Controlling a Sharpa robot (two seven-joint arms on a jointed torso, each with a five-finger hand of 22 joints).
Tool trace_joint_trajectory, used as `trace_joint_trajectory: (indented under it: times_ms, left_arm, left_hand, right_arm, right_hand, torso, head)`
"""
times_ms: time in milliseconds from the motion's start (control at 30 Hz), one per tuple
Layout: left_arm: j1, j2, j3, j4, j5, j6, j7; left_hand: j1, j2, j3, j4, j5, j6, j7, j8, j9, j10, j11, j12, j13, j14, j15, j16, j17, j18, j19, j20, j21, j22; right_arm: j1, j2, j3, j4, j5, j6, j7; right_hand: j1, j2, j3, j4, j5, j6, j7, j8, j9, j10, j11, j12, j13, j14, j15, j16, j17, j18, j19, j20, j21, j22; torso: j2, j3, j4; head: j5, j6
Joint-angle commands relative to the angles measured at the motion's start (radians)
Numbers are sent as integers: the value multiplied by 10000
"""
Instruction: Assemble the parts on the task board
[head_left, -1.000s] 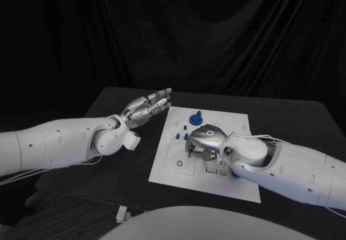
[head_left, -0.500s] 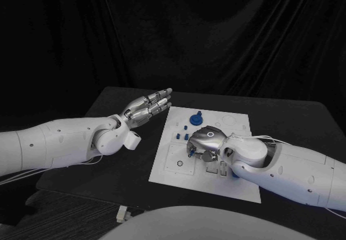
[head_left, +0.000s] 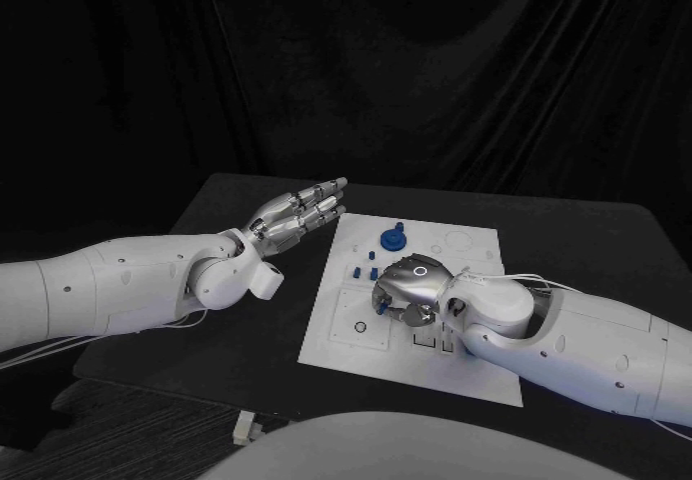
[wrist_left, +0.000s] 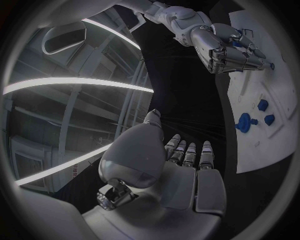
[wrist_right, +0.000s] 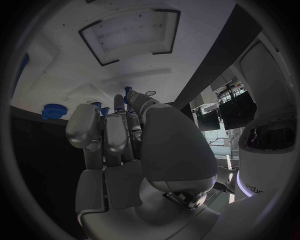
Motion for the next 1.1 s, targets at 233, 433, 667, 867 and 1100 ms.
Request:
trace_joint_trajectory:
  times_ms: [233,433,667,867,1100]
  left_arm:
    - [-29,55,10,-54,69,348,188]
    - [-37,74,10,-76,69,419,115]
    - [-43,89,10,-97,69,484,39]
    - [-46,100,10,-108,69,540,-28]
    - [-52,112,10,-136,69,597,-81]
  left_hand:
    - [126,-11,81,7,103,52,27,72,8,-9,84,8,-4,14,86,-36,-11,-26,-6,72,-56,-9]
    - [143,18,103,13,147,103,70,88,15,-7,128,18,-2,14,103,-36,-11,-16,-3,98,-53,-2]
    - [162,58,130,21,193,138,128,100,19,-5,190,32,0,14,141,-36,-11,-5,0,147,-49,9]
    - [174,80,147,22,216,181,161,116,25,-3,224,36,1,14,170,-36,-11,4,3,190,-45,17]
    - [200,94,167,18,240,517,233,243,74,-2,293,43,2,14,213,-36,-11,34,5,264,-43,22]
  right_arm:
    - [-65,51,-14,-44,-84,-142,-162]
    - [-68,78,-14,-64,-84,-112,-190]
    - [-75,123,-14,-100,-84,-72,-221]
    - [-83,140,-14,-117,-84,-6,-223]
    - [-93,130,-14,-116,-85,346,-241]
  right_hand:
    - [-18,-93,24,-59,59,-9,96,-43,11,-13,76,-57,-1,219,71,-15,-15,-82,213,96,1,1338]
    - [-15,-102,33,-73,71,-30,105,-66,4,-24,83,-70,-5,209,78,-38,-42,-77,206,104,-29,1331]
    - [-14,-106,42,-83,78,-49,111,-86,-2,-35,89,-81,-8,200,84,-54,-60,-72,198,112,-54,1326]
    - [-77,-153,43,-81,36,-200,123,-204,-45,-96,107,-128,-20,174,101,-81,-81,-66,179,136,-81,1321]
    - [-405,-460,46,-5,-206,-1436,-448,-856,-364,-1030,228,-491,-96,-43,-45,-361,-392,36,-8,76,-584,1220]
  torso:
    - [0,2,5]
    - [0,1,5]
    - [3,-1,6]
    - [3,0,8]
    - [1,-2,5]
  head:
    - [-25,2]
    - [-23,2]
    - [-43,2]
    - [-4,2]
    - [15,2]
